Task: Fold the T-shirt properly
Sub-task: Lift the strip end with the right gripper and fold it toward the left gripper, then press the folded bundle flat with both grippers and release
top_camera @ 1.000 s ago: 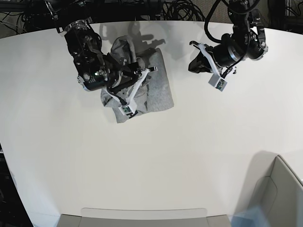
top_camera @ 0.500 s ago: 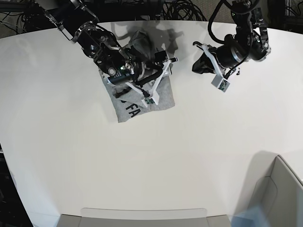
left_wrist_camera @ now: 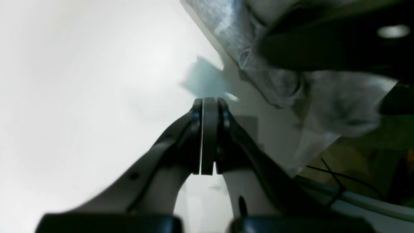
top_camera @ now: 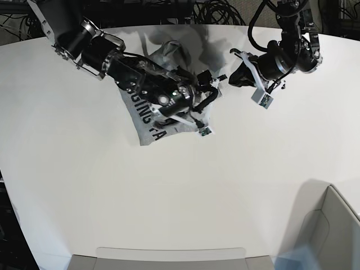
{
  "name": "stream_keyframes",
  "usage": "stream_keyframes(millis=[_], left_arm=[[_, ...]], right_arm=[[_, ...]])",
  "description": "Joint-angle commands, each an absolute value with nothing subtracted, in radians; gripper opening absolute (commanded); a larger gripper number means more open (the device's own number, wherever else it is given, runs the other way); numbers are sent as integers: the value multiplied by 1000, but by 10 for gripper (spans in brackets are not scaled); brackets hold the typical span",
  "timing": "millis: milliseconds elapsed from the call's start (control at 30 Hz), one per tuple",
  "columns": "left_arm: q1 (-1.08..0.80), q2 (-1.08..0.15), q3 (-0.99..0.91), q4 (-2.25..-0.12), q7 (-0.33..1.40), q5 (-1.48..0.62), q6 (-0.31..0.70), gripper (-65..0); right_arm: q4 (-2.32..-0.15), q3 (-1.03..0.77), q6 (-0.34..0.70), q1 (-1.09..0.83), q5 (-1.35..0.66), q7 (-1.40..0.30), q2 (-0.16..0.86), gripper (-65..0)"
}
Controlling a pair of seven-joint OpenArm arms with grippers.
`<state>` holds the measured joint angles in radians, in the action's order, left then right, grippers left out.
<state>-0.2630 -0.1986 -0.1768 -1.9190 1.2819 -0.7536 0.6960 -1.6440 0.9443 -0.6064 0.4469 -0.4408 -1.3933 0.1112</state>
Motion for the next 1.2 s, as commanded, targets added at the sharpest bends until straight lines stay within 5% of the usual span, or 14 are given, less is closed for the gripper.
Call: stream_keyframes(millis=[0, 333, 600, 800, 1167], left_arm=[[-259, -203, -180, -1937, 1270, -773, 696, -650], [-277, -206, -182, -1937, 1270, -773, 696, -650], [-294, -209, -183, -1937, 1264, -771, 696, -650], [-295, -205, -209, -1954, 1257, -773, 696, -650], [-234, -202, 79, -2034, 1193, -773, 694, -650]], right_arm=[[-1623, 970, -616, 483, -412, -1396, 81, -295], [-1408, 1230, -608, 527, -2, -1340, -113, -295], [-1440, 1230, -506, 512, 28, -1260, -122, -295], [-1586, 1064, -487, 504, 22, -1265, -44, -295], [-1751, 492, -22, 387, 27, -1317, 153, -295]])
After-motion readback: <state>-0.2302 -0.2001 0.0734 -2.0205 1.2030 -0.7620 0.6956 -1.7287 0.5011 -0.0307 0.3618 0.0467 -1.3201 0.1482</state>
